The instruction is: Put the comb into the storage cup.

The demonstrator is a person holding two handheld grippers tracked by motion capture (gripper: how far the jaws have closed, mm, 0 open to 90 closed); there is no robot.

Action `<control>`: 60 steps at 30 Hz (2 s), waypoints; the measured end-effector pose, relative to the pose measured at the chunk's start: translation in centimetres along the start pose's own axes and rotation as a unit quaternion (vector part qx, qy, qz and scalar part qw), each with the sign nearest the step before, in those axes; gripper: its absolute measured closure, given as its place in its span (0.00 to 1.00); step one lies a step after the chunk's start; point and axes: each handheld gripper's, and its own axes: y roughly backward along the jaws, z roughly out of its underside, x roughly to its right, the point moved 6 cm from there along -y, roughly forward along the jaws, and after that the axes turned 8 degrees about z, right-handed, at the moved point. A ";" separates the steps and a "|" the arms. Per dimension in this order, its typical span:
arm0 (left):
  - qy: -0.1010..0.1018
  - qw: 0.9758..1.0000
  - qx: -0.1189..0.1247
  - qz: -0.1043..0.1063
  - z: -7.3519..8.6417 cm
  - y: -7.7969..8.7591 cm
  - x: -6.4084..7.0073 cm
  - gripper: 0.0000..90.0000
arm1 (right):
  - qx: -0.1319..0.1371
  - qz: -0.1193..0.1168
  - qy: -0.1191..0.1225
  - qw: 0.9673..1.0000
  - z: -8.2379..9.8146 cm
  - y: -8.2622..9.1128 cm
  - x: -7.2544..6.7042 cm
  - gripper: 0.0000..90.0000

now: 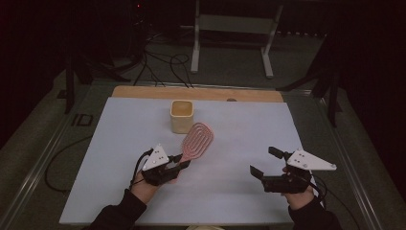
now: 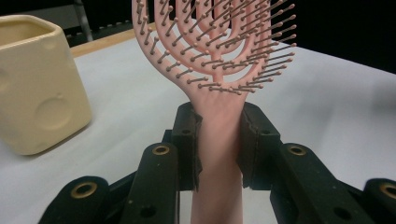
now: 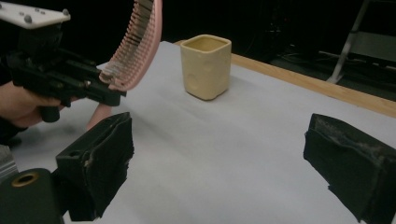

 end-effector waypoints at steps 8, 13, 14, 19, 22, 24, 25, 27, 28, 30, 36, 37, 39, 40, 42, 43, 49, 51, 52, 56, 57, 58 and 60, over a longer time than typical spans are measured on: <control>-0.001 1.000 -0.002 0.001 0.1 -0.1 0.1 0.80 | -0.001 -0.013 0.009 1.000 -1.8 -0.6 -0.7 0.08; 0.000 1.000 -0.001 0.001 0.1 -0.2 0.1 0.80 | -0.011 -0.021 0.027 0.999 -2.7 -1.1 -1.4 0.08; 0.000 1.000 -0.001 0.001 0.1 -0.2 0.1 0.80 | -0.011 -0.021 0.027 0.999 -2.7 -1.1 -1.4 0.08; 0.000 1.000 0.002 0.001 0.0 -0.2 0.1 0.80 | -0.009 -0.034 0.032 0.999 -3.9 -1.8 -2.3 0.08; 0.000 1.000 0.004 0.001 -0.1 -0.2 0.1 0.79 | -0.005 -0.039 0.030 0.999 -4.5 -2.1 -2.7 0.08; -0.001 1.000 0.004 0.001 -0.1 -0.1 0.2 0.79 | -0.004 -0.038 0.031 0.999 -4.9 -2.3 -2.9 0.08; 0.000 1.000 0.005 0.001 -0.1 -0.1 0.2 0.80 | -0.002 -0.038 0.028 0.999 -5.2 -2.4 -2.9 0.08; -0.001 1.000 0.006 0.000 -0.1 -0.1 0.2 0.80 | -0.002 -0.040 0.025 0.999 -5.5 -2.6 -3.0 0.08; 0.001 1.000 0.008 0.001 -0.2 -0.1 0.2 0.80 | -0.001 -0.039 0.024 0.999 -5.6 -2.7 -3.0 0.08; 0.000 1.000 0.008 0.000 -0.2 -0.1 0.2 0.80 | -0.003 -0.043 0.021 0.999 -5.9 -2.9 -3.2 0.08; 0.000 1.000 0.008 0.002 -0.1 -0.1 0.2 0.80 | -0.009 -0.053 0.012 0.998 -6.4 -3.6 -3.7 0.08; -0.003 1.000 0.007 0.000 -0.1 -0.1 0.2 0.80 | -0.010 -0.055 0.010 0.998 -6.4 -3.7 -3.8 0.08; -0.001 1.000 0.008 0.002 -0.1 -0.1 0.3 0.80 | -0.014 -0.057 0.009 0.998 -6.5 -4.0 -4.0 0.08; -0.002 1.000 0.008 0.000 -0.1 -0.1 0.3 0.80 | -0.015 -0.057 0.007 0.998 -6.5 -4.1 -4.1 0.08; -0.002 1.000 0.008 0.001 -0.1 -0.2 0.3 0.80 | -0.015 -0.060 0.002 0.998 -6.6 -4.3 -4.3 0.08; -0.003 1.000 0.008 0.000 -0.1 -0.2 0.3 0.79 | -0.016 -0.061 0.000 0.998 -6.6 -4.4 -4.4 0.08; -0.003 1.000 0.009 0.001 -0.2 -0.2 0.3 0.80 | -0.021 -0.065 -0.006 0.998 -6.8 -5.4 -5.2 0.08; -0.003 1.000 0.008 0.001 -0.1 -0.2 0.3 0.80 | -0.022 -0.064 -0.008 0.998 -6.9 -5.6 -5.4 0.08; -0.003 1.000 0.009 0.001 -0.1 -0.1 0.3 0.80 | -0.023 -0.065 -0.009 0.998 -6.9 -5.8 -5.5 0.08; -0.004 1.000 0.010 0.000 -0.2 -0.1 0.4 0.80 | -0.025 -0.064 -0.012 0.998 -6.9 -6.2 -5.9 0.08; -0.004 1.000 0.010 0.001 -0.2 -0.1 0.4 0.80 | -0.025 -0.063 -0.016 0.998 -6.9 -6.4 -5.9 0.08; -0.005 1.000 0.010 0.000 -0.2 -0.1 0.4 0.80 | -0.027 -0.064 -0.024 0.997 -6.9 -6.7 -6.1 0.08; -0.005 1.000 0.011 -0.001 -0.2 -0.1 0.4 0.80 | -0.028 -0.065 -0.035 0.997 -6.9 -7.0 -6.2 0.08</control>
